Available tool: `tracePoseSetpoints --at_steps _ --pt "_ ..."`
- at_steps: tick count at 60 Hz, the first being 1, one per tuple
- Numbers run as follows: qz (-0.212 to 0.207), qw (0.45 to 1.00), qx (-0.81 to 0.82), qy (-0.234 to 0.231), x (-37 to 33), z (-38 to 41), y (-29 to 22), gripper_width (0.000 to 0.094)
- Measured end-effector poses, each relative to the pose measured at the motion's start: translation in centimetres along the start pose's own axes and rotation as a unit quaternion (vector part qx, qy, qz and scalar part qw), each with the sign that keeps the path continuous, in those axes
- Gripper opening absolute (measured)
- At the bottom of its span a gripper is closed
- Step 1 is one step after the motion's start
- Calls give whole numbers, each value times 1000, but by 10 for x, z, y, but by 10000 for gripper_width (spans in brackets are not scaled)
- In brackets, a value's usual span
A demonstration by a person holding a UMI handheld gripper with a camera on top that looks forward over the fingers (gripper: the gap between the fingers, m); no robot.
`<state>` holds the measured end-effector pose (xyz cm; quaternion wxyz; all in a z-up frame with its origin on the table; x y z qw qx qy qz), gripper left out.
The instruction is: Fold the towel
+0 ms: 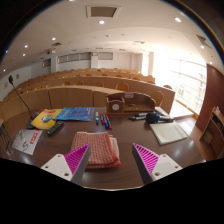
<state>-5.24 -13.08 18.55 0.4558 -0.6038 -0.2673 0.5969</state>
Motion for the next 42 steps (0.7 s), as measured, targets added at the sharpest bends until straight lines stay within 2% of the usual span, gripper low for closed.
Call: tracePoseSetpoints --at_steps 19,33,42 --pt "-4 1000 -14 -24 -124 34 28 848" --pt "-27 999 -29 1 -209 46 51 849" --pt "-12 1000 -29 0 -254 56 78 845"
Point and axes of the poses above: the point between the fingertips, and its own axes, seen from behind it with the camera up: z to the left, y down, x forward, the way the camera looks, the point moved 7 cm from there along -x, backward, against the way the camera looks, and after that the axes turned 11 degrees about x, right-handed, at the moved point
